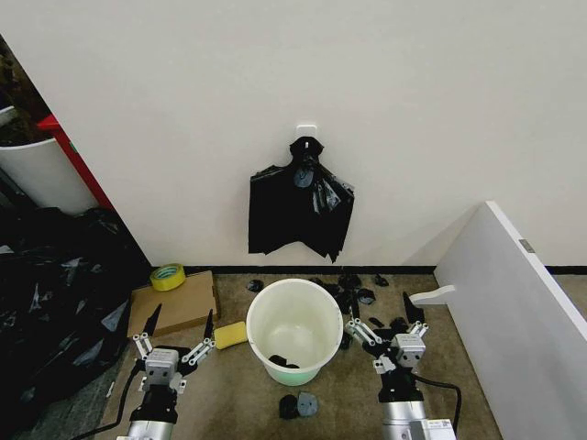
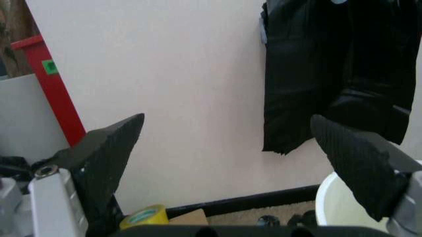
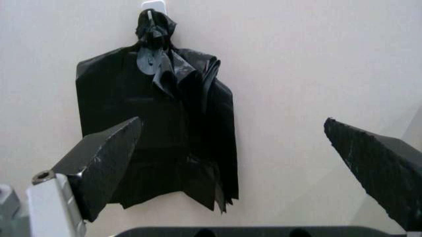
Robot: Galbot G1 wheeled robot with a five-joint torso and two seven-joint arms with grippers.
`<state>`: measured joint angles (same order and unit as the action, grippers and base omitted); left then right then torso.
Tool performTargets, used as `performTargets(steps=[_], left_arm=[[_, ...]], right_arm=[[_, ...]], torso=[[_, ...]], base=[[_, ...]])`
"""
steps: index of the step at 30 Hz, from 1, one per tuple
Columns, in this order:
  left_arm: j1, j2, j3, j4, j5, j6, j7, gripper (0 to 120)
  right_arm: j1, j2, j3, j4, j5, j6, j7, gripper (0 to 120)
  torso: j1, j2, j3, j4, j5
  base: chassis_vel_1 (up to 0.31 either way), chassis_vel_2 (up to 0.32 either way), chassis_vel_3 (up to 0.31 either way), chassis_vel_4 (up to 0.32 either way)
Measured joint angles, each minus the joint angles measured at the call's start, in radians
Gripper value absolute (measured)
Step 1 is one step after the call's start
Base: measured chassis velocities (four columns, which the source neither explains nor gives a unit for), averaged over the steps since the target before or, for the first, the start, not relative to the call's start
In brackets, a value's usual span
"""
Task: Place the garbage bag over the trash bin.
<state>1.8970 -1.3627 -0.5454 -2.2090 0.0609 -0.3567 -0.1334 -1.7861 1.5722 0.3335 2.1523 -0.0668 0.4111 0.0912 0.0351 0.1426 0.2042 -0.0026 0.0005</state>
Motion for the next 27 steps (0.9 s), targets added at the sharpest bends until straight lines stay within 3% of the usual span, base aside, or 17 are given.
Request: performTargets(steps=[27], left_arm=[[-0.022, -0.022, 0.004, 0.023, 0.008, -0.012, 0.005, 97]], right_arm=[[0.012, -0.005, -0.012, -0.014, 0.042, -0.02, 0.003, 100]], torso=[[0.0, 0.0, 0.0, 0.0, 0.0]], base=[[0.0, 0.0, 0.0, 0.0]])
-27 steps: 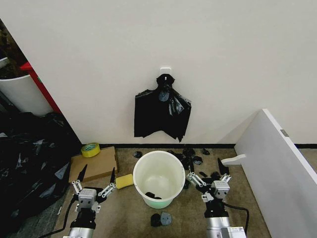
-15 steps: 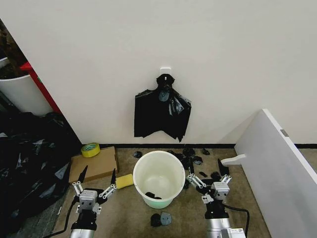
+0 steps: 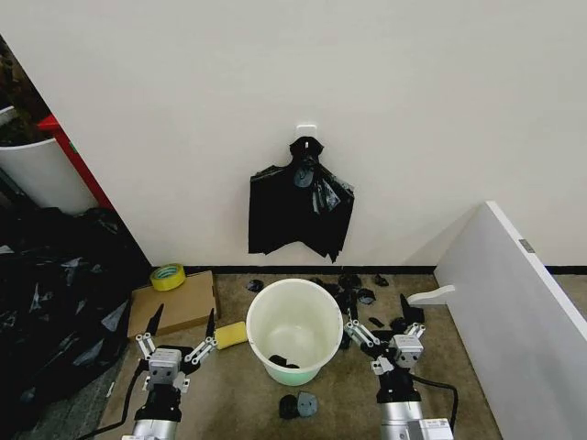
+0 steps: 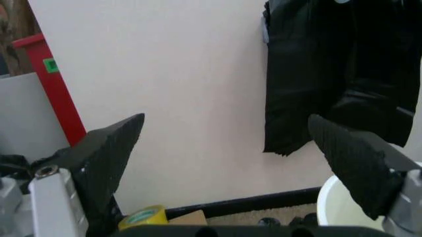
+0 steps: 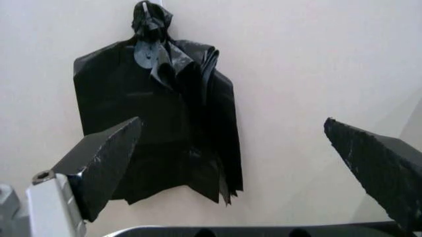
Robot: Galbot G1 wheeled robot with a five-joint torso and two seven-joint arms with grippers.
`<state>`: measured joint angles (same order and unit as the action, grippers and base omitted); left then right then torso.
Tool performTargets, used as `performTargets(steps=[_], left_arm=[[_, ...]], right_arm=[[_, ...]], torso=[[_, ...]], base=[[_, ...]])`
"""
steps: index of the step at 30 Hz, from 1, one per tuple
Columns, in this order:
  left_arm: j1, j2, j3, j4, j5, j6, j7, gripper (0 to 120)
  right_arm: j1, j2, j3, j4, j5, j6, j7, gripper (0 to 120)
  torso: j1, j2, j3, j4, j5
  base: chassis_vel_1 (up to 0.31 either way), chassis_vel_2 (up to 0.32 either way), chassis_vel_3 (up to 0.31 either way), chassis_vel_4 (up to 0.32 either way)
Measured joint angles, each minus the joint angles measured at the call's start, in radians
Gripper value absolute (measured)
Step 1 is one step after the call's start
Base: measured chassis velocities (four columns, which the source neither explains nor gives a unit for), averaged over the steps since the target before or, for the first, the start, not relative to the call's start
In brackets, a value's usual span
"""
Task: Place the garbage bag over the trash bin.
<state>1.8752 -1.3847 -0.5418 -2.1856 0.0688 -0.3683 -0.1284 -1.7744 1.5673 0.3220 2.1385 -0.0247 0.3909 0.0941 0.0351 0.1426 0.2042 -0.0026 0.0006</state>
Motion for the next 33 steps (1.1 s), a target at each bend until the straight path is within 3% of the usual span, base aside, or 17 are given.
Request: performTargets(steps=[33], left_arm=[[0.007, 0.013, -0.008, -0.004, -0.003, 0.004, 0.003, 97]], right_arm=[[0.032, -0.015, -0.01, -0.044, 0.001, -0.014, 0.001, 100]], torso=[[0.0, 0.0, 0.0, 0.0, 0.0003]], base=[[0.0, 0.0, 0.0, 0.0]])
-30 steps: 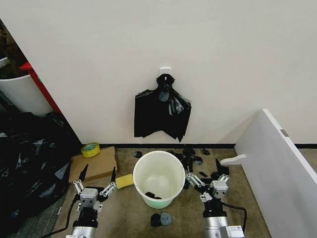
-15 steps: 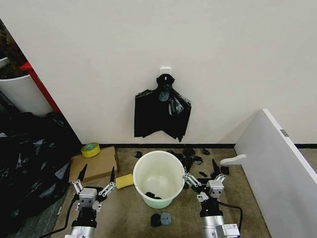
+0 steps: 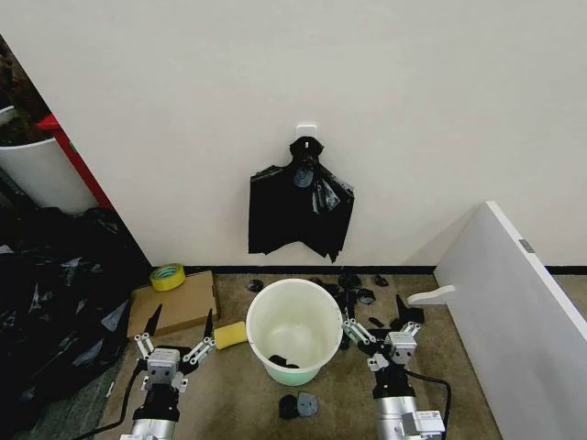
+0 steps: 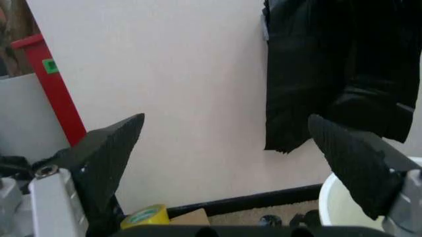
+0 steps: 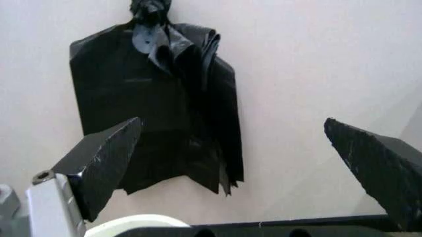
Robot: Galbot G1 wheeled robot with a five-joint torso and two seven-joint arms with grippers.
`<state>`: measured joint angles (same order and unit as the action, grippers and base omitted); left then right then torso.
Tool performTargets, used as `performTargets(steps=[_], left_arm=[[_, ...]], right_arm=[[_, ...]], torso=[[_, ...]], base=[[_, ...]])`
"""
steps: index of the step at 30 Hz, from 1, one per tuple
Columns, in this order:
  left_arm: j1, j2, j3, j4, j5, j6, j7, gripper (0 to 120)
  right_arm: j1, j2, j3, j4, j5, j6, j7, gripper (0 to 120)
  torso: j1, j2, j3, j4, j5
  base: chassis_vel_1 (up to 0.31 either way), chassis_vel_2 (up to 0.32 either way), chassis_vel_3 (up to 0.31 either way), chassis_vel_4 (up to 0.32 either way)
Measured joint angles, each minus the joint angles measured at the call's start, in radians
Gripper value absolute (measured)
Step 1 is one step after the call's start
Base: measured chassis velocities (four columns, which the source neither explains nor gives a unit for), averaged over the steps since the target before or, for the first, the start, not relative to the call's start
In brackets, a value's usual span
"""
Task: Place the garbage bag over the trash bin.
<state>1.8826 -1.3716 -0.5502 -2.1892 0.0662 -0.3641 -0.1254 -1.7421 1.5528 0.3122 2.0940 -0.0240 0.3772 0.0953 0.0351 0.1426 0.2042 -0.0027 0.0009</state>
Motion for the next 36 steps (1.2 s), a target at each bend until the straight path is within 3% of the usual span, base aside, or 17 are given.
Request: performTargets(steps=[6, 12, 16, 19, 23, 27, 36], left_arm=[[-0.002, 0.015, -0.023, -0.011, -0.006, 0.015, 0.003, 97], [-0.006, 0.031, -0.048, -0.036, -0.058, 0.028, 0.012, 96], [-0.021, 0.091, -0.065, -0.058, -0.129, 0.05, 0.027, 96], [-0.033, 0.115, -0.066, -0.057, -0.135, 0.054, 0.03, 96], [-0.009, 0.11, -0.067, -0.072, -0.139, 0.05, 0.031, 95], [0.011, 0.091, -0.067, -0.083, -0.135, 0.045, 0.031, 95], [0.043, 0.047, -0.065, -0.096, -0.11, 0.038, 0.026, 94]], right_arm=[[0.015, -0.027, 0.037, -0.009, 0.007, -0.005, -0.019, 100], [0.047, -0.087, 0.047, -0.013, 0.104, -0.044, -0.034, 100], [0.116, -0.18, -0.034, 0.012, 0.336, -0.133, -0.102, 100], [0.176, -0.229, -0.056, -0.013, 0.379, -0.155, -0.129, 100], [0.324, -0.286, -0.127, -0.097, 0.463, -0.196, -0.141, 100], [0.432, -0.264, -0.194, -0.161, 0.53, -0.222, -0.141, 100], [0.686, -0.047, -0.235, -0.376, 0.642, -0.225, -0.117, 100]], torso=[[0.0, 0.0, 0.0, 0.0, 0.0], [0.0, 0.0, 0.0, 0.0, -0.0003], [0.0, 0.0, 0.0, 0.0, -0.0004], [0.0, 0.0, 0.0, -0.0009, -0.0007], [0.0, 0.0, 0.0, 0.0002, -0.0002], [0.0, 0.0, 0.0, 0.0001, -0.0005], [0.0, 0.0, 0.0, 0.0002, -0.0007]], base=[[0.0, 0.0, 0.0, 0.0], [0.0, 0.0, 0.0, 0.0], [0.0, 0.0, 0.0, 0.0], [0.0, 0.0, 0.0, 0.0], [0.0, 0.0, 0.0, 0.0], [0.0, 0.0, 0.0, 0.0], [0.0, 0.0, 0.0, 0.0]])
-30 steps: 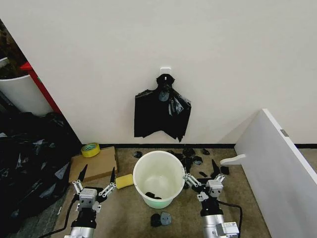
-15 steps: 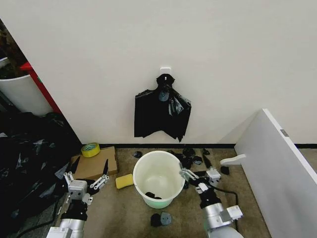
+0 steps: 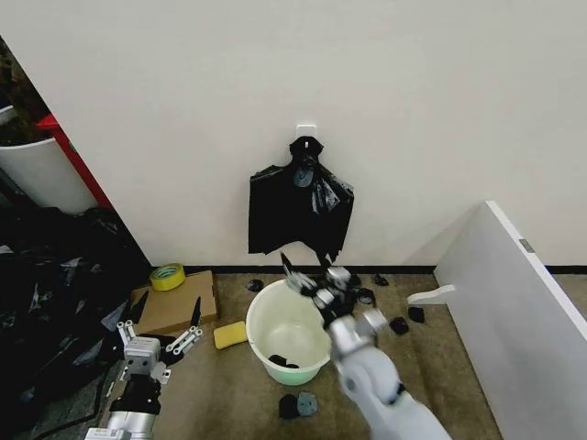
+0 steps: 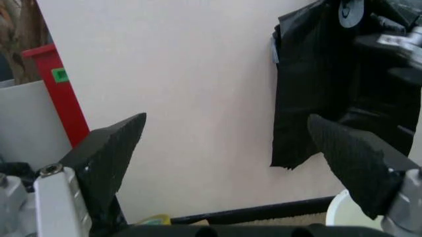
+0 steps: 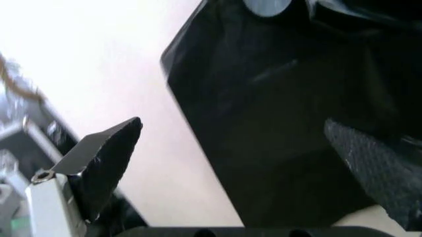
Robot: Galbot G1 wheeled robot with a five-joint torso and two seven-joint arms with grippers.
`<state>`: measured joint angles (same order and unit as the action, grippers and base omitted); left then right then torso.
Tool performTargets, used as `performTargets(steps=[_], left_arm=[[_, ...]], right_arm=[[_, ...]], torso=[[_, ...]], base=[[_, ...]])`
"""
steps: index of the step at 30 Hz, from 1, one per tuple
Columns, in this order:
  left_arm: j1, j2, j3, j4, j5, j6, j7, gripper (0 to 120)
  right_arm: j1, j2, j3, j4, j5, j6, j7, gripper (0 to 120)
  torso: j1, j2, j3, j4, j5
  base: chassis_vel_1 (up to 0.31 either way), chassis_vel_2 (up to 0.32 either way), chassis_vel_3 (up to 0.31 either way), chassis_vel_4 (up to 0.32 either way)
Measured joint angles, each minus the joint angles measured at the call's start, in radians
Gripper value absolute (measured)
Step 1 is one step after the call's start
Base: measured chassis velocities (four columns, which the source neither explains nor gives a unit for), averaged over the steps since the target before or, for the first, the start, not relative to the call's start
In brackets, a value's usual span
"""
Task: Place the garbage bag over the trash bin.
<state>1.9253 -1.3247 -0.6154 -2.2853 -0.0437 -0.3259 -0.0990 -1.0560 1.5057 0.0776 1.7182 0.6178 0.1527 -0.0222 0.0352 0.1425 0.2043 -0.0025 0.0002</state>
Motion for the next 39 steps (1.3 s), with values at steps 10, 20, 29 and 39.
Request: performTargets(steps=[10, 20, 29, 39], left_arm=[[-0.006, -0.006, 0.005, 0.014, 0.001, -0.005, -0.003, 94], [-0.018, -0.001, 0.005, 0.026, 0.001, -0.006, -0.003, 94], [-0.028, -0.004, 0.007, 0.031, 0.001, -0.006, -0.004, 94], [-0.033, -0.006, 0.015, 0.038, 0.009, -0.003, -0.007, 94]], right_arm=[[0.143, 0.102, 0.054, -0.153, 0.158, -0.004, 0.024, 100], [0.247, 0.102, 0.122, -0.194, 0.285, -0.004, 0.055, 100], [0.271, 0.108, 0.131, -0.175, 0.367, -0.023, 0.059, 95], [0.262, 0.105, 0.123, -0.164, 0.394, -0.03, 0.037, 58]], torso=[[0.0, 0.0, 0.0, -0.0001, 0.0004], [0.0, 0.0, 0.0, -0.0003, 0.0002], [0.0, 0.0, 0.0, -0.0001, 0.0005], [0.0, 0.0, 0.0, -0.0002, 0.0003]], base=[[0.0, 0.0, 0.0, 0.0], [0.0, 0.0, 0.0, 0.0], [0.0, 0.0, 0.0, 0.0], [0.0, 0.0, 0.0, 0.0]])
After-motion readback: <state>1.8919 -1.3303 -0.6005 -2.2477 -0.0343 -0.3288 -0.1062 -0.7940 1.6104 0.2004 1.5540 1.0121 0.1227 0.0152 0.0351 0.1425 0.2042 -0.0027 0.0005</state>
